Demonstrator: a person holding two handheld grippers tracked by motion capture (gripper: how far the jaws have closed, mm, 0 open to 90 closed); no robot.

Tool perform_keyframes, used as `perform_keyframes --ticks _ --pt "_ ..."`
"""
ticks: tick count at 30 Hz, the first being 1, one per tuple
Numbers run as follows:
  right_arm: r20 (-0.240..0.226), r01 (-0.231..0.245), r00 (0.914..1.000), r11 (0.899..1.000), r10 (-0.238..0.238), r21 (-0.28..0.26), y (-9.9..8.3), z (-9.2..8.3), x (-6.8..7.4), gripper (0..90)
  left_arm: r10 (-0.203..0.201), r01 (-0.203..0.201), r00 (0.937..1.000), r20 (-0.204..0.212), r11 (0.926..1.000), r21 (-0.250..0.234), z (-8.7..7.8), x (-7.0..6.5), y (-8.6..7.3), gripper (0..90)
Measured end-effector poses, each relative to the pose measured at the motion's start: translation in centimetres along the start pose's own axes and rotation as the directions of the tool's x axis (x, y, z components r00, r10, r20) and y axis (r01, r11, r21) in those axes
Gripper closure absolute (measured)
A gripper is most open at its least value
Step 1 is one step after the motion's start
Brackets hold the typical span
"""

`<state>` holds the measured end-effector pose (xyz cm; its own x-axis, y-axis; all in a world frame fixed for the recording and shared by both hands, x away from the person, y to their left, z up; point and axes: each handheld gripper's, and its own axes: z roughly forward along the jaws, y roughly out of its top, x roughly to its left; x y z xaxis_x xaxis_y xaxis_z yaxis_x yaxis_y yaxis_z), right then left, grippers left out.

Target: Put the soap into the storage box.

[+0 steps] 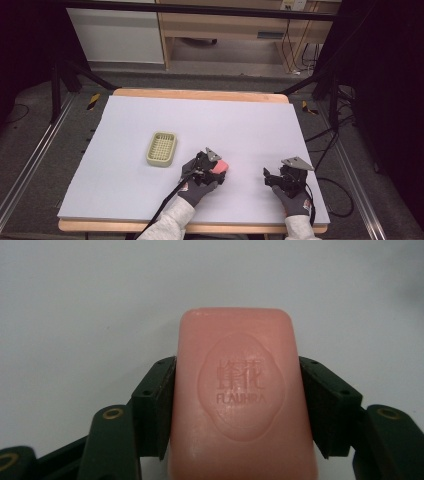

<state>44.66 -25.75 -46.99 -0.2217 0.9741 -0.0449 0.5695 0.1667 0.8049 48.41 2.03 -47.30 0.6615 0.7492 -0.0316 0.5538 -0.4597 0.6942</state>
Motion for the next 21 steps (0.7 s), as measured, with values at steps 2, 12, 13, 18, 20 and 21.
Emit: perform_keyframes --ticks 2,12,13,18,20,21 --pt "0.000 -0.002 1.0000 1.000 0.002 0.001 0.0 0.0 0.0 9.3 0.006 -0.006 1.0000 0.002 1.0000 -0.001 -0.3 0.1 0.1 37.0" --pt "0.000 -0.003 1.0000 1.000 0.003 -0.001 0.0 0.0 -0.1 9.2 0.006 -0.006 1.0000 0.005 0.9998 -0.019 -1.7 0.5 0.4 37.1" --pt "0.000 -0.004 1.0000 1.000 0.004 -0.001 0.0 0.0 -0.1 9.2 0.003 -0.003 1.0000 0.004 0.9997 -0.026 -1.9 0.5 0.4 37.0" --pt "0.002 -0.006 1.0000 1.000 0.006 -0.004 0.0 0.0 -0.1 9.2 -0.002 0.002 0.9999 0.012 0.9996 -0.029 -2.5 0.9 0.5 37.1" --pt "0.002 -0.007 1.0000 1.000 0.007 -0.003 0.0 0.0 -0.1 9.1 -0.009 0.010 0.9999 0.013 0.9992 -0.038 -2.7 1.0 0.6 37.1" --pt "0.003 -0.007 1.0000 1.000 0.007 -0.003 0.0 0.0 -0.1 9.1 -0.007 0.007 0.9999 0.015 0.9994 -0.035 -2.9 1.1 0.6 37.0"
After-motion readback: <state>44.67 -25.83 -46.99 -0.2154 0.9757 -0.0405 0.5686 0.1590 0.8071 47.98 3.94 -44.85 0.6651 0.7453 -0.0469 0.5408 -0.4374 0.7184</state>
